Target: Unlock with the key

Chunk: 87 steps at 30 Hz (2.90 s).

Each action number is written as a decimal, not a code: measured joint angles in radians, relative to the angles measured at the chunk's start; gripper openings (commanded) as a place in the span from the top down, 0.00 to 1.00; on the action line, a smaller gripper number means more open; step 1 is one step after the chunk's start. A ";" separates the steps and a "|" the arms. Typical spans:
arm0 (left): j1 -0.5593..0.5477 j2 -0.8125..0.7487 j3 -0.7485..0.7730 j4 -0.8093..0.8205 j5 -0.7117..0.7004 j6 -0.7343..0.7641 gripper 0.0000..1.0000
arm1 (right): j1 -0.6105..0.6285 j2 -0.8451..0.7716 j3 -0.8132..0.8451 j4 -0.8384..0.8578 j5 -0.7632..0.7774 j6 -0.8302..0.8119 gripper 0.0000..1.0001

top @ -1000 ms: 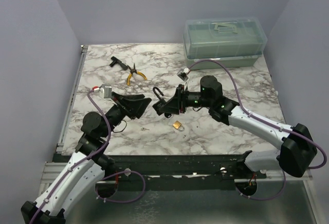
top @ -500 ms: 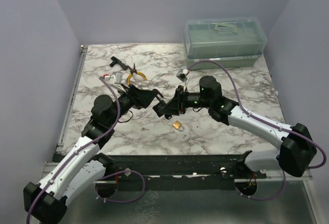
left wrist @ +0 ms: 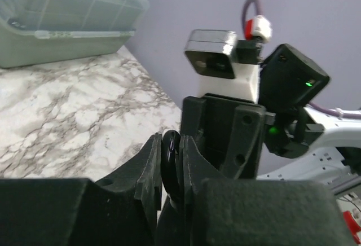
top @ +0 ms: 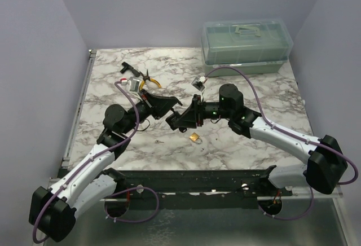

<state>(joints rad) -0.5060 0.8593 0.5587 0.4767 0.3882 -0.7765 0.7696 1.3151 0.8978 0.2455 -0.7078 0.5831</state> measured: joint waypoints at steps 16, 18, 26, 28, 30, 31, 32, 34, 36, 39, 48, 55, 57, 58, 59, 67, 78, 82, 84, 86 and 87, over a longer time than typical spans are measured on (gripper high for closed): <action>-0.003 -0.089 -0.066 0.218 0.129 -0.019 0.61 | 0.018 0.000 -0.009 0.125 -0.114 0.004 1.00; -0.001 -0.090 -0.068 0.218 0.135 0.003 0.45 | 0.018 -0.002 -0.008 0.121 -0.119 0.008 1.00; 0.000 -0.100 -0.069 0.172 0.153 0.053 0.10 | 0.012 -0.034 0.000 0.003 0.005 -0.011 1.00; 0.000 -0.109 -0.067 0.137 0.148 0.063 0.05 | 0.012 -0.042 0.001 -0.028 0.045 -0.022 1.00; 0.000 -0.126 -0.057 0.071 0.129 0.080 0.05 | 0.012 -0.046 0.001 -0.058 0.085 -0.033 1.00; 0.000 -0.135 -0.049 0.037 0.117 0.086 0.04 | 0.012 -0.048 0.001 -0.072 0.106 -0.036 1.00; 0.000 -0.143 -0.040 0.002 0.104 0.095 0.04 | 0.012 -0.050 0.001 -0.086 0.130 -0.039 1.00; 0.000 -0.166 -0.007 -0.089 0.064 0.120 0.04 | 0.012 -0.056 0.001 -0.118 0.182 -0.045 1.00; 0.000 -0.186 0.046 -0.187 0.010 0.146 0.03 | 0.009 -0.061 0.001 -0.151 0.248 -0.050 1.00; 0.000 -0.194 0.150 -0.333 -0.080 0.188 0.03 | 0.007 -0.064 0.001 -0.199 0.357 -0.052 1.00; -0.002 -0.161 0.382 -0.694 -0.356 0.364 0.04 | -0.098 -0.064 -0.026 -0.266 0.531 -0.042 1.00; -0.002 -0.098 0.362 -0.797 -0.506 0.458 0.01 | -0.352 -0.013 -0.060 -0.253 0.463 -0.034 1.00; -0.002 -0.100 0.333 -0.808 -0.510 0.468 0.01 | -0.426 0.022 -0.077 -0.235 0.413 -0.030 0.99; -0.002 -0.101 0.317 -0.816 -0.512 0.474 0.01 | -0.459 0.041 -0.087 -0.229 0.391 -0.026 1.00; -0.002 -0.102 0.309 -0.820 -0.513 0.478 0.01 | -0.487 0.061 -0.097 -0.221 0.371 -0.023 1.00; -0.002 -0.129 0.295 -0.824 -0.534 0.486 0.01 | -0.621 0.245 -0.130 -0.130 0.230 0.031 1.00; -0.002 -0.133 0.286 -0.824 -0.528 0.487 0.02 | -0.665 0.426 -0.084 -0.083 0.114 0.057 0.98; -0.002 -0.132 0.284 -0.824 -0.523 0.488 0.02 | -0.678 0.448 -0.071 -0.082 0.108 0.056 0.83; -0.002 -0.131 0.284 -0.824 -0.520 0.489 0.02 | -0.684 0.453 -0.071 -0.085 0.108 0.056 0.79; -0.002 -0.130 0.284 -0.824 -0.518 0.489 0.02 | -0.687 0.456 -0.071 -0.090 0.108 0.056 0.73; -0.002 -0.129 0.284 -0.824 -0.516 0.489 0.02 | -0.687 0.457 -0.071 -0.093 0.108 0.056 0.68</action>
<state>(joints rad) -0.5079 0.7303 0.8429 -0.3477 -0.1280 -0.2871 0.0830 1.7721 0.8272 0.1528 -0.6003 0.6395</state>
